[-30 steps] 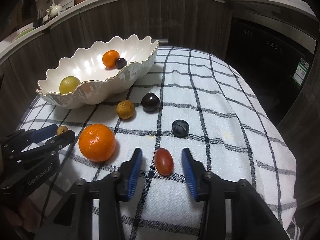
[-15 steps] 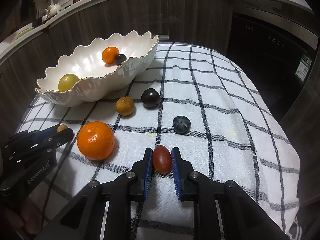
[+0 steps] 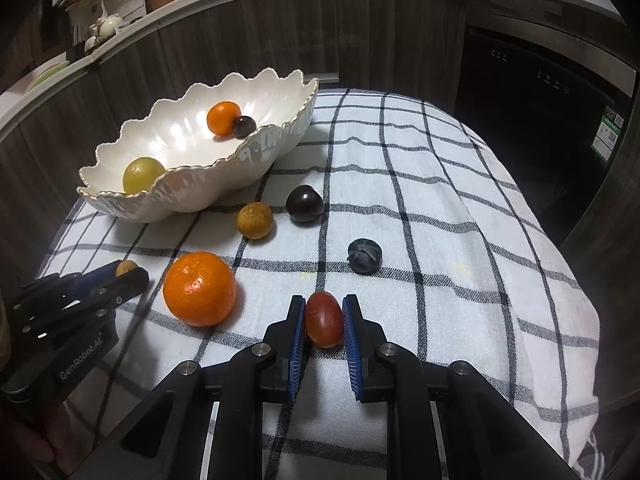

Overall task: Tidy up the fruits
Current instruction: 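Grasp the tan longan with the left tool while the right tool grasps a red grape, then carry the longan and red grape over the white bowl with both tools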

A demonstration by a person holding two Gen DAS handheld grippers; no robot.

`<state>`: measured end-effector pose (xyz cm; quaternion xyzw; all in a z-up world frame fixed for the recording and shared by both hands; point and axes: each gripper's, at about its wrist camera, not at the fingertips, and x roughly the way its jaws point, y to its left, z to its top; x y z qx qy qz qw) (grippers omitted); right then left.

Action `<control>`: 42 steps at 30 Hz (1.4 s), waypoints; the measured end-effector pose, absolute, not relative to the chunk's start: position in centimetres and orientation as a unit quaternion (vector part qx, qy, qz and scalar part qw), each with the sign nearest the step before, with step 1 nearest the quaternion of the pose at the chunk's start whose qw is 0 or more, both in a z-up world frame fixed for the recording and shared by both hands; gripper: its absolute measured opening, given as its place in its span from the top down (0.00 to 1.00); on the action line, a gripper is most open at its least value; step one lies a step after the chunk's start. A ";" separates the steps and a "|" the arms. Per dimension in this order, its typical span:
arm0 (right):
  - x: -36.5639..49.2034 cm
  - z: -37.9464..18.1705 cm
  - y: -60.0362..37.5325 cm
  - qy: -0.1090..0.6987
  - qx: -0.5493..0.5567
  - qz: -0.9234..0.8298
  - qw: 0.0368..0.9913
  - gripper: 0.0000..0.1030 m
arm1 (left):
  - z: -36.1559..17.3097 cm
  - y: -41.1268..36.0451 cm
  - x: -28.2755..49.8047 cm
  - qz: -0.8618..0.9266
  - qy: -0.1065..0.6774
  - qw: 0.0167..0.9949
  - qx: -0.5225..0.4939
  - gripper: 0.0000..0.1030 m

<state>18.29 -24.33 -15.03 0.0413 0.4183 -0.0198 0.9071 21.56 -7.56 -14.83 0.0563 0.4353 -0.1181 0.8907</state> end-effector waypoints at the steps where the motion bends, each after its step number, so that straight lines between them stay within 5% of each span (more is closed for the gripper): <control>1: 18.3 -15.0 -24.3 0.418 0.041 -0.020 0.907 0.80 | -14.7 -7.5 21.5 -0.117 0.433 0.892 0.056 0.78; 42: 19.1 -6.8 -21.9 0.343 0.008 0.016 0.939 0.80 | -6.3 -3.6 20.7 -0.069 0.377 0.923 0.030 0.78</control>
